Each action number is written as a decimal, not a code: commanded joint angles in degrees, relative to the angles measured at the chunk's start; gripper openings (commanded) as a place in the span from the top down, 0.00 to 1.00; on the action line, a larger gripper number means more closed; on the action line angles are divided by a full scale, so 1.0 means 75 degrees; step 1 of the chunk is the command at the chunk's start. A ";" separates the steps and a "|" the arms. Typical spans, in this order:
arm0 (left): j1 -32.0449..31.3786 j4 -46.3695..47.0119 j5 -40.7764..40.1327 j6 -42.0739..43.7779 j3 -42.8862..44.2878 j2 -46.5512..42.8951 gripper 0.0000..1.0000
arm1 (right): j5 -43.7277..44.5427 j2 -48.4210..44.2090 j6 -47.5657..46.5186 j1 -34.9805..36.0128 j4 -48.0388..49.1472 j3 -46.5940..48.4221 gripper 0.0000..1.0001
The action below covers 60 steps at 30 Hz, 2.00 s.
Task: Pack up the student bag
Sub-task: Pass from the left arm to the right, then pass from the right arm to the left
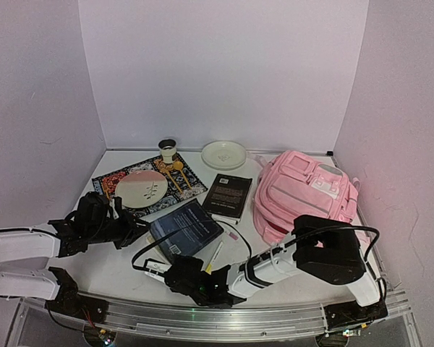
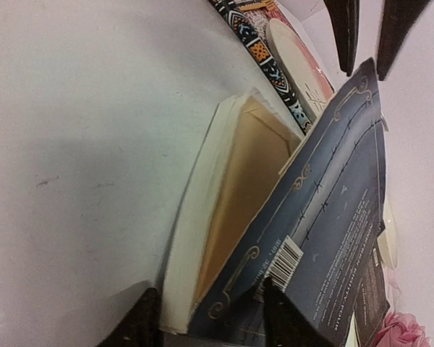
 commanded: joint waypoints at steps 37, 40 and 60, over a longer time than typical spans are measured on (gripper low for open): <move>-0.0076 0.1694 0.0141 -0.1360 -0.0062 0.1415 0.08 | -0.0386 -0.1657 0.0142 -0.0031 0.1647 -0.0425 0.97; -0.0113 0.2226 0.0235 -0.1548 -0.0105 0.1739 0.10 | -0.0404 -0.1701 0.0150 -0.0028 0.1672 -0.0429 0.96; -0.0200 0.3385 -0.0119 -0.1778 -0.0238 0.1697 0.85 | -0.0633 -0.1967 0.0552 0.0019 0.1081 -0.0639 0.82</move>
